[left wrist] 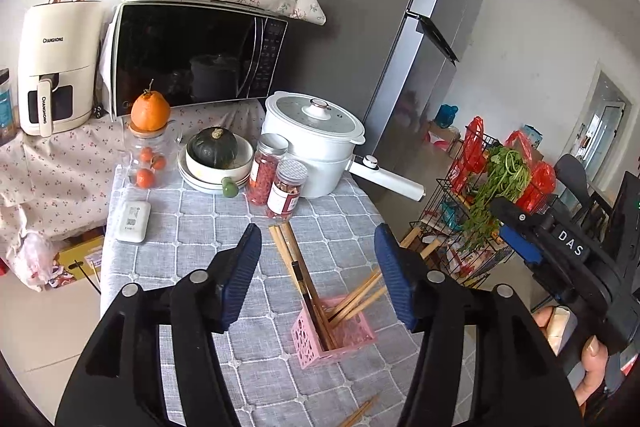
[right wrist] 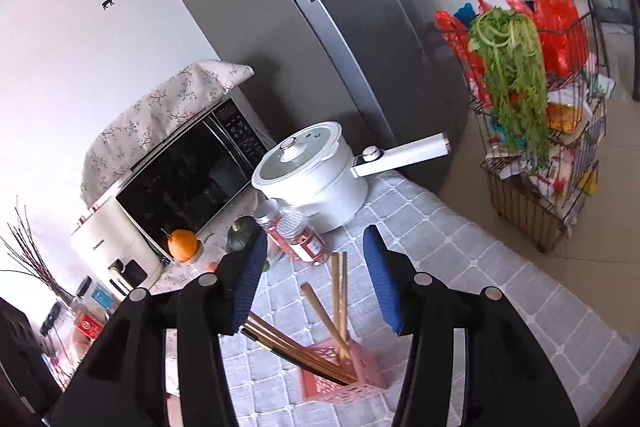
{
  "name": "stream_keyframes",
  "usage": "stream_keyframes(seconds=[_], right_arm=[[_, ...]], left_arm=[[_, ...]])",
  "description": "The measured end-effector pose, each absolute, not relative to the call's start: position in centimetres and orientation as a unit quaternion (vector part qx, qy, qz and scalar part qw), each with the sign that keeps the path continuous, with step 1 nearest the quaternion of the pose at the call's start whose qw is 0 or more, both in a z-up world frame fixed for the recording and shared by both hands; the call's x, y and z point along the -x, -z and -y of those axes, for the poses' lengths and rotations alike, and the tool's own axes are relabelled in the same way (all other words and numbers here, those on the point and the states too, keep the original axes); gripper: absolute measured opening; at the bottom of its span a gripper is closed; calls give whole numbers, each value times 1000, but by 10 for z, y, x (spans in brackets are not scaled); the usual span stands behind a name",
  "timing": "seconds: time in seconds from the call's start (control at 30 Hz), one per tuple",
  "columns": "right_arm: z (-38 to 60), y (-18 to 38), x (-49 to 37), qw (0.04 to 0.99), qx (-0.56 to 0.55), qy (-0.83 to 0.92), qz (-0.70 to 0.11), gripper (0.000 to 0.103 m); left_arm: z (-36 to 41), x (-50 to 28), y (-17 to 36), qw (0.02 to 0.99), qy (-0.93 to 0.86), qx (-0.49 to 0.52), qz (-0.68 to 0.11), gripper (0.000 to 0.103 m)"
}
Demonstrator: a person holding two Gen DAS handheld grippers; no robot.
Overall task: Organize utensils
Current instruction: 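Open the left tool over the basket while the right tool lowers and releases its stick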
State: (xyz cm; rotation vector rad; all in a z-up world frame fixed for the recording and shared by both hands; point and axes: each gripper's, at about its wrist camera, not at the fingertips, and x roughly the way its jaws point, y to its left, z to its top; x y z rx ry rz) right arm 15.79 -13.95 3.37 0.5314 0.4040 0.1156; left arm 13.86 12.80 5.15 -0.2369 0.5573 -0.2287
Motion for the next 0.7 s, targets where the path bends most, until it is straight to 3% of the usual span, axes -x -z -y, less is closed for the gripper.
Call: stream_keyframes(seconds=[0.13,0.3,0.4,0.57,0.7], right_arm=[[147,-35,-145,946,-252,-43,-196,62],[153,-32,-124,950,-243,-20,-196,83],[157,-27,-116,950,-231,-9,-211,90],[164,-13,-101,950,-198,22,-241,96],[166,8,-93,946,-149,52,-282,96]], left_arm=[[-124,-134,-52,948,114,111,-276,58],[-114,-122,-51,949,117,93,-278,68],[-107,-115,-48,949,120,79,-279,78],[-91,-106,-36,946,122,35,-299,94],[-76,-106,-18,935,129,-8,-331,96]])
